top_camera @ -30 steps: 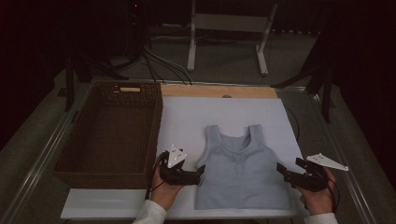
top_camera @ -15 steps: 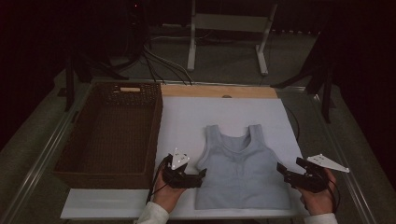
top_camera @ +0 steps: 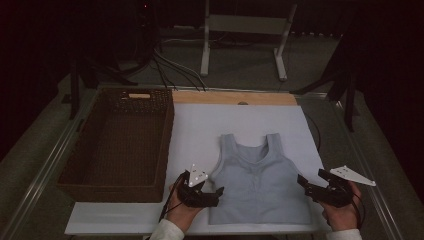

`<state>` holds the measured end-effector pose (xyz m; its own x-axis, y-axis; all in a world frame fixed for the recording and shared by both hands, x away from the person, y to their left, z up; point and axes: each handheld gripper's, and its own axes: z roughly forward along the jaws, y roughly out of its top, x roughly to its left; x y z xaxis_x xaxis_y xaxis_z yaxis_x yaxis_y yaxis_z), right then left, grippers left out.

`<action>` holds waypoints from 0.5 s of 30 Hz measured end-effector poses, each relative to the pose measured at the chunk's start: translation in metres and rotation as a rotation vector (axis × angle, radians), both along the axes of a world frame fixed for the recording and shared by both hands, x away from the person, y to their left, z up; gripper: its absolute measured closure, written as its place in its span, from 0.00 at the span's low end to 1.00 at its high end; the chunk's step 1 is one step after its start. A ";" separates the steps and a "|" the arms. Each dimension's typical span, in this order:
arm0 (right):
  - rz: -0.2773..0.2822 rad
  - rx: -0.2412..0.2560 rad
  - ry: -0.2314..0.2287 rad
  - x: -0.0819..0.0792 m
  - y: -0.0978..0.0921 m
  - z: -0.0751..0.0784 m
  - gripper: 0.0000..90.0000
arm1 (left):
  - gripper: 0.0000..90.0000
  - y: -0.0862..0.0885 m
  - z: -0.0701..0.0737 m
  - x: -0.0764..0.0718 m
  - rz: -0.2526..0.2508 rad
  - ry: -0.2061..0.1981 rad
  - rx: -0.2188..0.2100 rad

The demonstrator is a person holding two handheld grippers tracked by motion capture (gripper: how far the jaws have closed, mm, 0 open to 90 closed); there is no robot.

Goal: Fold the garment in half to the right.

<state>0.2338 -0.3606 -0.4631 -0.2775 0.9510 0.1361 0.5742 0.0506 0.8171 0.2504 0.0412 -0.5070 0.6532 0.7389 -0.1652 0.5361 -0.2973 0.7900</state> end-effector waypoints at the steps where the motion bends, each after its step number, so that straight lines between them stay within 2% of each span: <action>1: 0.000 -0.001 -0.001 0.000 0.000 0.000 0.15 | 0.18 -0.002 -0.002 -0.001 0.000 0.012 0.004; 9: -0.006 0.000 -0.001 0.000 -0.001 0.000 0.15 | 0.24 -0.005 -0.004 -0.003 -0.001 0.033 0.009; 15: -0.013 0.003 -0.004 -0.001 -0.002 0.001 0.15 | 0.30 -0.004 -0.005 -0.003 -0.012 0.058 -0.009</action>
